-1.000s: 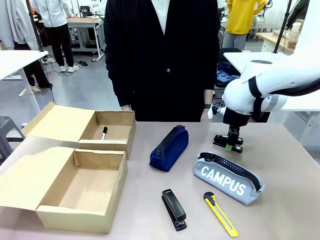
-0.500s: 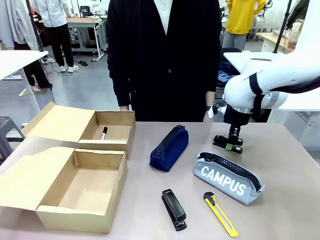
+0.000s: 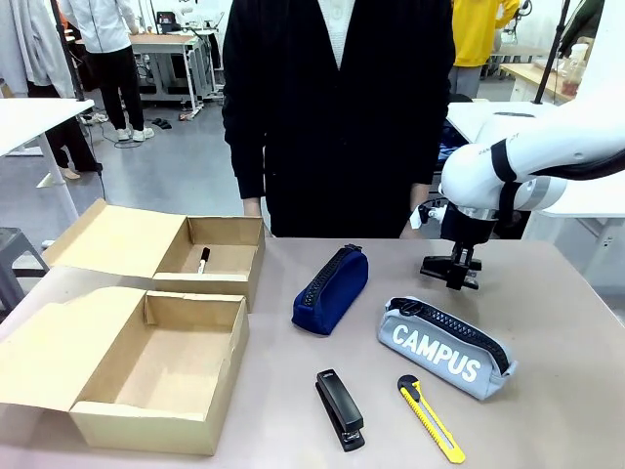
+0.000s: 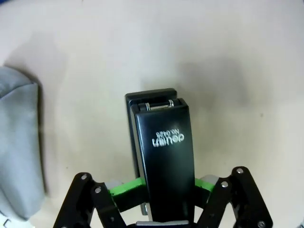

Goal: Place items inside the box.
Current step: Pick up a Pencil pouch or Stapler and place it inside the Mailer Box closest to the robot.

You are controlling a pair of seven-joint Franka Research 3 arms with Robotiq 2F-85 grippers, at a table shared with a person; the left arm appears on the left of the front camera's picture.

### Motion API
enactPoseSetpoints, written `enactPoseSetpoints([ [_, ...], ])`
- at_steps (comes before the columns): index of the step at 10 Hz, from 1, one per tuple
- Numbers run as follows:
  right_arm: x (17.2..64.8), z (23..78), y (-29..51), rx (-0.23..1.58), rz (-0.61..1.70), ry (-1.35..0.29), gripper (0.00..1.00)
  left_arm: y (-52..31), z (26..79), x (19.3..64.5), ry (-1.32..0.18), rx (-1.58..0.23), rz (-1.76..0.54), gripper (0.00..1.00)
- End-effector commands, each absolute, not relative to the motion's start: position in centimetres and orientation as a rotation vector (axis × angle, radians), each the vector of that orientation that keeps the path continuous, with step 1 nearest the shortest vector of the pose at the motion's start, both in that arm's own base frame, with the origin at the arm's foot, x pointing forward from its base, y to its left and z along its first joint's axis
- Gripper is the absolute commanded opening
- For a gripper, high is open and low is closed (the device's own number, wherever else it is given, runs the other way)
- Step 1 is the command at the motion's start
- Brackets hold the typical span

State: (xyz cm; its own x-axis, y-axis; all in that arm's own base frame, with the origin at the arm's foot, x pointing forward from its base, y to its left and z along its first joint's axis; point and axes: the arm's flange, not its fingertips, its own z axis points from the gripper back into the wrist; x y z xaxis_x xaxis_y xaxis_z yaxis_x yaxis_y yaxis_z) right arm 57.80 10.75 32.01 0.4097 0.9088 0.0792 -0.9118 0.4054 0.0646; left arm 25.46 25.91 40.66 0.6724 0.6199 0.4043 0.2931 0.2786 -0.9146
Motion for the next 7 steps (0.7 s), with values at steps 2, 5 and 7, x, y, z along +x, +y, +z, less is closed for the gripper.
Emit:
enactPoseSetpoints([
  [2,52.8,38.4,8.3,0.174,0.947,-0.101,0.0,25.8,40.8,25.5,-0.897,-1.319,0.245,1.0],
  [5,43.2,44.1,4.5,0.233,0.839,-0.124,0.0,25.8,40.8,25.5,-0.897,-1.319,0.245,1.0],
  [7,32.7,45.6,2.6,0.218,0.716,-0.151,0.0,25.8,40.8,25.5,-0.897,-1.319,0.245,1.0],
])
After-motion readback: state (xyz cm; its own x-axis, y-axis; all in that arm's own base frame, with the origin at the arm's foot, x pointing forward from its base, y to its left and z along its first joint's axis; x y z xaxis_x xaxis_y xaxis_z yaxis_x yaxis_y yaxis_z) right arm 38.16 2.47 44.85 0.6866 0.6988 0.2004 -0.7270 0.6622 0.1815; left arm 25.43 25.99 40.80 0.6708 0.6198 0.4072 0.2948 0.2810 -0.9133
